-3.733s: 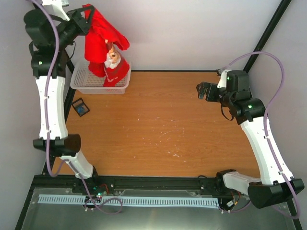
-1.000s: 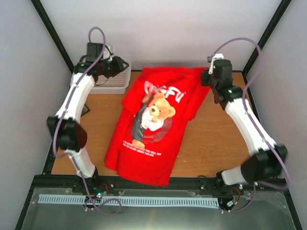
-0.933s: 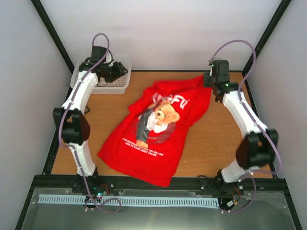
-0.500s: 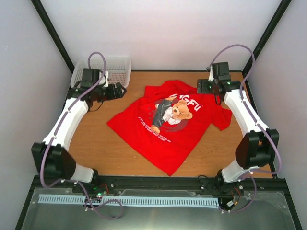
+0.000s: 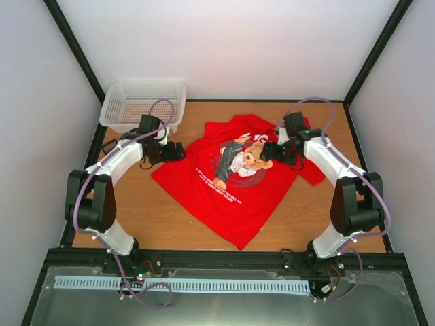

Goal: Pin the brooch onto the clothing

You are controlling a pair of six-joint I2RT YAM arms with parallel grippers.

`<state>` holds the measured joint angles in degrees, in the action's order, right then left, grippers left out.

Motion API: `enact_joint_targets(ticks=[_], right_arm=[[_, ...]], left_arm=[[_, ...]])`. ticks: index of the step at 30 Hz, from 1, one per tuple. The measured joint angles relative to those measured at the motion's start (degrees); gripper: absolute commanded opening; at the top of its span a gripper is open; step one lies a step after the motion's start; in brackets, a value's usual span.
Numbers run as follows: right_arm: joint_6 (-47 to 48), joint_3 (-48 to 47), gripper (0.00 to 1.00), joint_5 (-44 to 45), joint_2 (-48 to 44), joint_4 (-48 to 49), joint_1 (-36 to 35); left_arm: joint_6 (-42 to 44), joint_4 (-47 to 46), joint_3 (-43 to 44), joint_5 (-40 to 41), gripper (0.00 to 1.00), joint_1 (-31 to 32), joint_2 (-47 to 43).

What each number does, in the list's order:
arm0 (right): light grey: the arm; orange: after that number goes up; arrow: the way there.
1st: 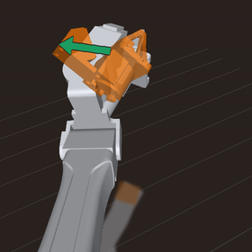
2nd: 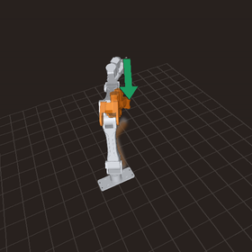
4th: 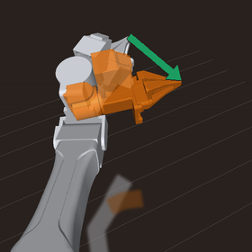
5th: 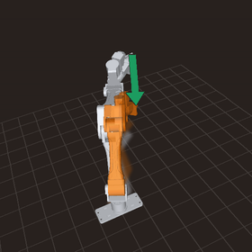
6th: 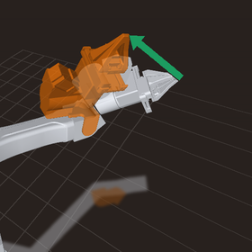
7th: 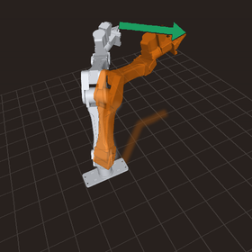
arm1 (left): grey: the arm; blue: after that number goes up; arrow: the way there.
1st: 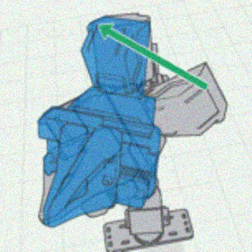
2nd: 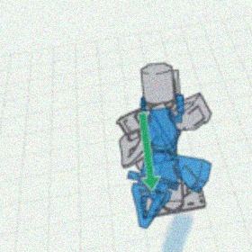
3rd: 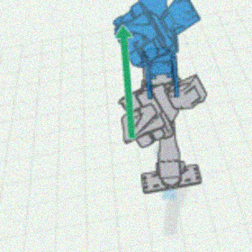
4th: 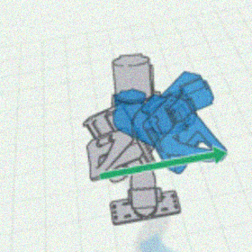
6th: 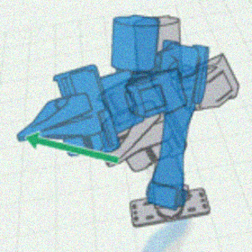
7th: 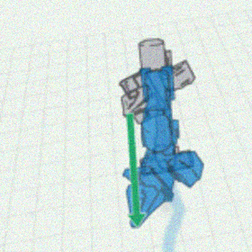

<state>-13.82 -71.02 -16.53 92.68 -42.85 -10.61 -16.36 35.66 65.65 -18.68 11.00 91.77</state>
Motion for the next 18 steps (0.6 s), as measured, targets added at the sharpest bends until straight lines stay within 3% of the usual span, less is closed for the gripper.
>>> enact_joint_targets(ticks=[3, 12, 18], right_arm=[[-2.0, 1.0, 0.68, -2.0, 1.9, -0.6, -5.0], [-4.0, 4.6, 0.52, -7.1, 6.0, -1.8, -10.7], [-4.0, 9.0, 0.49, -7.9, 6.0, -1.3, -12.0]], left_arm=[[0.7, 0.5, 2.2, 4.3, 0.92, 0.0, 3.8], [0.8, 3.0, 7.3, 16.0, 0.9, -0.3, 14.5], [1.0, 3.1, 5.7, 15.6, 0.7, -0.7, 16.5]])
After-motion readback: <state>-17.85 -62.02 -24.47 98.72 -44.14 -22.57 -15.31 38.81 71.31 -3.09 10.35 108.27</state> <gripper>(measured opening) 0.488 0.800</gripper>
